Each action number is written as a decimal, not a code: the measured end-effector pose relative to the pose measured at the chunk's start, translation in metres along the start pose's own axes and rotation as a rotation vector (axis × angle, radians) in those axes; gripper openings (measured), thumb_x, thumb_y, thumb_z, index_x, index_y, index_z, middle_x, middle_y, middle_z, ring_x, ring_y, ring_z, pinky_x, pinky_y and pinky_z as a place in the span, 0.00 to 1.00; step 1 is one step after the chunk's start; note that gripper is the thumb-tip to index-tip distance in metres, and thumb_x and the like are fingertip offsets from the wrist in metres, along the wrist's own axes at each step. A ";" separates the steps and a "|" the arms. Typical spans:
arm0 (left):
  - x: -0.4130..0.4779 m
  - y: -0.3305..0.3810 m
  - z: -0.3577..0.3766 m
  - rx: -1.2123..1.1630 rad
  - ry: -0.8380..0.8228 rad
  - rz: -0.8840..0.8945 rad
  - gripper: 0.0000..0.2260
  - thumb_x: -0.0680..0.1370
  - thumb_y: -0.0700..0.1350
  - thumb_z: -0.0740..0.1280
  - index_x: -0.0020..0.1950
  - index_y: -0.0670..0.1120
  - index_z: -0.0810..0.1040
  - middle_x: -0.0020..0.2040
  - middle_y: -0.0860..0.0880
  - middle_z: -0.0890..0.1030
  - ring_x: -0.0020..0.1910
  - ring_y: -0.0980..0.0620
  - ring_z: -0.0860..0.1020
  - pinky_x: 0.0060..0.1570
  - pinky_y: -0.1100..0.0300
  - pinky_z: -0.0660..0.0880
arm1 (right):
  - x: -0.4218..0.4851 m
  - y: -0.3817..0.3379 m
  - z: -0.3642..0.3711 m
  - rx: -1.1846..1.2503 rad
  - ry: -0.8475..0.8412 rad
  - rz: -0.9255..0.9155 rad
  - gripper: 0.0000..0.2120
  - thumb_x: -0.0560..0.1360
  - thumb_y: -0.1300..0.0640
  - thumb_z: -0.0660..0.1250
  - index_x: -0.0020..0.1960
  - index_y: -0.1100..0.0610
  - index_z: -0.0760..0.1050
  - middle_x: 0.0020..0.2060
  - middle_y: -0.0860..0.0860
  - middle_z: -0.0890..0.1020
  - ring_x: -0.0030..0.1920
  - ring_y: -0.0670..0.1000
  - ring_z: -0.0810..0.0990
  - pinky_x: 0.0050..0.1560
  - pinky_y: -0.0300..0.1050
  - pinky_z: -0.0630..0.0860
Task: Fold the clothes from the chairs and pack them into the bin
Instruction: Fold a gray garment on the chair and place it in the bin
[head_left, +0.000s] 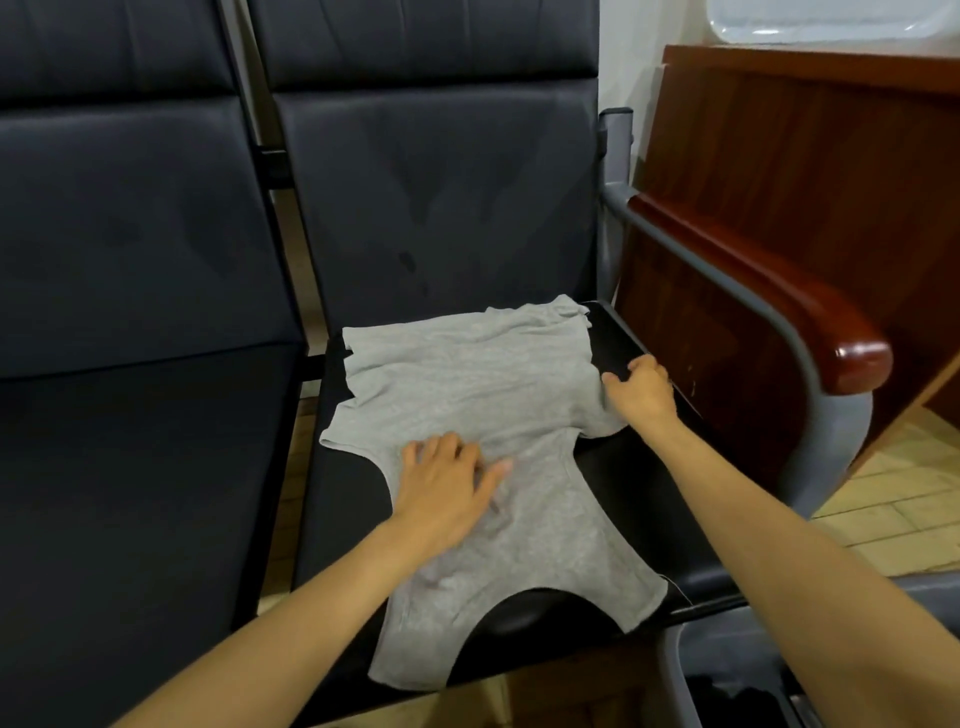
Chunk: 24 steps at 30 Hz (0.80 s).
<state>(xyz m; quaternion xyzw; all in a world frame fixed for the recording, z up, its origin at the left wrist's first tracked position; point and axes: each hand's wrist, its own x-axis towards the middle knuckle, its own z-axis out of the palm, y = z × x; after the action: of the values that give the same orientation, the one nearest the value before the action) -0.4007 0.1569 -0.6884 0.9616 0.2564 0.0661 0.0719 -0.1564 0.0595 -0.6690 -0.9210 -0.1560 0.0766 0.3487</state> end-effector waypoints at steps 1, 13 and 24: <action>0.011 0.005 -0.001 -0.025 0.083 -0.001 0.20 0.81 0.60 0.50 0.58 0.48 0.74 0.57 0.50 0.71 0.59 0.50 0.69 0.62 0.57 0.58 | 0.004 0.000 0.003 -0.069 -0.069 0.066 0.24 0.77 0.48 0.64 0.67 0.61 0.68 0.67 0.60 0.68 0.65 0.60 0.68 0.61 0.52 0.69; 0.043 0.024 0.028 0.000 -0.252 -0.046 0.31 0.78 0.68 0.42 0.78 0.57 0.43 0.79 0.53 0.41 0.77 0.47 0.36 0.69 0.35 0.32 | 0.001 0.014 0.003 -0.490 0.202 -0.445 0.12 0.76 0.66 0.62 0.59 0.61 0.71 0.56 0.59 0.72 0.54 0.59 0.74 0.50 0.49 0.68; 0.046 -0.022 0.011 -0.034 -0.040 -0.174 0.24 0.82 0.59 0.50 0.77 0.52 0.58 0.78 0.50 0.56 0.76 0.49 0.52 0.74 0.48 0.45 | 0.003 0.004 0.016 -0.288 -0.003 -0.125 0.11 0.78 0.59 0.62 0.60 0.58 0.72 0.58 0.57 0.75 0.57 0.58 0.76 0.60 0.54 0.69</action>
<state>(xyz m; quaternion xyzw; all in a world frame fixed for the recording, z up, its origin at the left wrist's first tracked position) -0.3698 0.1979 -0.6993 0.9355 0.3364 0.0446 0.0989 -0.1569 0.0671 -0.6839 -0.9498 -0.2228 0.0327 0.2171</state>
